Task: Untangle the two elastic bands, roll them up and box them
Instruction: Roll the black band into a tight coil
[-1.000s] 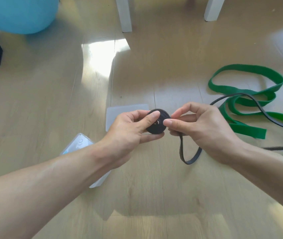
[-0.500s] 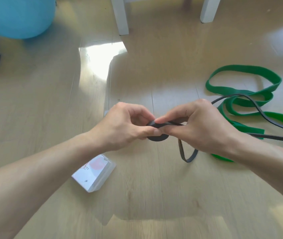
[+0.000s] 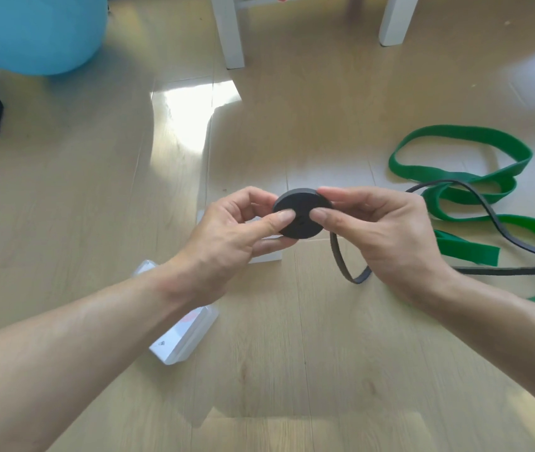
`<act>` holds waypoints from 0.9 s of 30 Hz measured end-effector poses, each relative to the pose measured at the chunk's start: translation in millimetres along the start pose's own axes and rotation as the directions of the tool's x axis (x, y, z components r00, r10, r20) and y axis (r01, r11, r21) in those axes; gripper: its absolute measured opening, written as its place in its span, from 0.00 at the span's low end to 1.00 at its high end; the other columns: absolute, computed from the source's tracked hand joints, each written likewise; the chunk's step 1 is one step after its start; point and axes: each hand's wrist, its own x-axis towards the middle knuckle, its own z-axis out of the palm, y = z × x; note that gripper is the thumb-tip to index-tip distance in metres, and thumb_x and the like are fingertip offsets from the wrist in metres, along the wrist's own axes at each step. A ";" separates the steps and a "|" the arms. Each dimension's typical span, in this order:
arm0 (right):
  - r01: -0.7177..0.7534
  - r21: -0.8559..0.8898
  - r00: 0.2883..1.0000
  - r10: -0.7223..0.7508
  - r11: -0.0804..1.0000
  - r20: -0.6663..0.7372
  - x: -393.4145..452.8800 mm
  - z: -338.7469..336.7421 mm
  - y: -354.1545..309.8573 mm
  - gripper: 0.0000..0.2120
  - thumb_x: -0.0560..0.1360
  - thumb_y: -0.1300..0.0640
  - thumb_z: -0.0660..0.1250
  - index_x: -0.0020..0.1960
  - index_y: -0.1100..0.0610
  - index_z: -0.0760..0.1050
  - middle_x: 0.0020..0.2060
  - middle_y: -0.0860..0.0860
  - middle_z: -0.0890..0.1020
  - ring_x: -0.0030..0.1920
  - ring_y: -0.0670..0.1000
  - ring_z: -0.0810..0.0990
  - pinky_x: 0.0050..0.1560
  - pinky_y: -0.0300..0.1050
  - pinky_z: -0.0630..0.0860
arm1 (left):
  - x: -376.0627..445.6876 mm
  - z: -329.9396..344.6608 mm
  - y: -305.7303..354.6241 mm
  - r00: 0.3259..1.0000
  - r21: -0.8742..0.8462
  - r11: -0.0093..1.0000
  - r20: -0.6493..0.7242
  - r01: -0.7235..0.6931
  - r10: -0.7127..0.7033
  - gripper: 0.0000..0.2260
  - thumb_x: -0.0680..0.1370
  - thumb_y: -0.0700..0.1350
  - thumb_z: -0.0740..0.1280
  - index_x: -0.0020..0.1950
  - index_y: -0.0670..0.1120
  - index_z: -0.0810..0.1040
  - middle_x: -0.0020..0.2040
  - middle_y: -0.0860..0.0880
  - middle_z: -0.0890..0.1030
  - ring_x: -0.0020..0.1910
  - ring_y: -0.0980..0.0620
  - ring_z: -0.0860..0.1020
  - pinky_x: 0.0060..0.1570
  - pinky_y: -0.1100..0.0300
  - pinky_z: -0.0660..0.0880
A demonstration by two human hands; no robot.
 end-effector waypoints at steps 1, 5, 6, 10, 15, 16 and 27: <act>-0.001 -0.027 1.000 0.001 1.000 0.006 0.6 -0.1 -0.2 0.12 0.69 0.65 0.77 0.51 0.58 0.85 0.44 0.52 0.88 0.46 0.50 0.88 0.54 0.43 0.82 | 0.0 -0.6 -0.6 0.999 -0.018 1.000 0.026 0.024 -0.023 0.10 0.71 0.42 0.76 0.49 0.42 0.79 0.49 0.39 0.85 0.51 0.42 0.86 0.55 0.50 0.82; 0.204 -0.473 0.974 -0.130 0.857 0.184 -0.3 -5.1 2.0 0.08 0.72 0.59 0.77 0.51 0.52 0.87 0.41 0.48 0.87 0.42 0.48 0.86 0.46 0.47 0.82 | 0.1 -6.1 5.2 0.991 0.405 0.913 0.135 -0.040 -0.017 0.08 0.74 0.39 0.77 0.50 0.44 0.83 0.48 0.46 0.88 0.51 0.44 0.87 0.53 0.48 0.84; 0.276 -0.553 0.955 -0.160 0.786 0.249 -0.9 -4.9 2.5 0.08 0.73 0.58 0.77 0.52 0.50 0.87 0.41 0.46 0.86 0.41 0.45 0.84 0.42 0.44 0.79 | 1.2 -6.5 7.3 0.989 0.519 0.850 0.148 -0.085 0.008 0.06 0.74 0.39 0.78 0.49 0.44 0.85 0.46 0.47 0.89 0.49 0.45 0.87 0.51 0.48 0.84; 0.465 -0.614 0.877 -0.234 0.638 0.420 -1.0 -3.5 1.8 0.08 0.76 0.61 0.74 0.53 0.54 0.87 0.44 0.46 0.85 0.36 0.31 0.77 0.38 0.25 0.69 | 1.4 -7.3 10.8 0.986 0.616 0.780 0.168 -0.112 0.009 0.06 0.73 0.35 0.77 0.47 0.44 0.87 0.43 0.48 0.89 0.46 0.50 0.88 0.56 0.49 0.83; 0.281 -0.483 0.959 -0.220 0.830 0.178 -8.5 -5.1 10.1 0.10 0.71 0.61 0.78 0.49 0.49 0.87 0.42 0.43 0.88 0.42 0.42 0.86 0.46 0.41 0.82 | -3.5 -8.8 1.7 0.996 0.485 0.872 0.083 -0.065 0.028 0.06 0.73 0.35 0.77 0.47 0.43 0.86 0.44 0.44 0.89 0.46 0.47 0.88 0.53 0.51 0.83; 0.205 -0.440 0.979 -0.175 0.874 0.106 -8.0 -6.7 10.2 0.10 0.70 0.60 0.79 0.48 0.48 0.86 0.41 0.42 0.88 0.41 0.45 0.87 0.47 0.46 0.83 | -3.9 -9.2 0.8 0.999 0.421 0.906 0.043 -0.040 0.024 0.05 0.74 0.35 0.76 0.48 0.42 0.86 0.45 0.42 0.89 0.47 0.45 0.88 0.54 0.50 0.83; 0.042 -0.240 0.995 -0.021 0.970 0.093 -0.1 -2.2 0.7 0.10 0.66 0.64 0.80 0.42 0.54 0.82 0.38 0.53 0.87 0.34 0.53 0.84 0.37 0.50 0.79 | -2.4 -2.6 -4.3 0.995 0.236 0.972 0.098 0.006 -0.030 0.09 0.72 0.38 0.75 0.50 0.46 0.81 0.49 0.47 0.87 0.51 0.45 0.87 0.56 0.48 0.83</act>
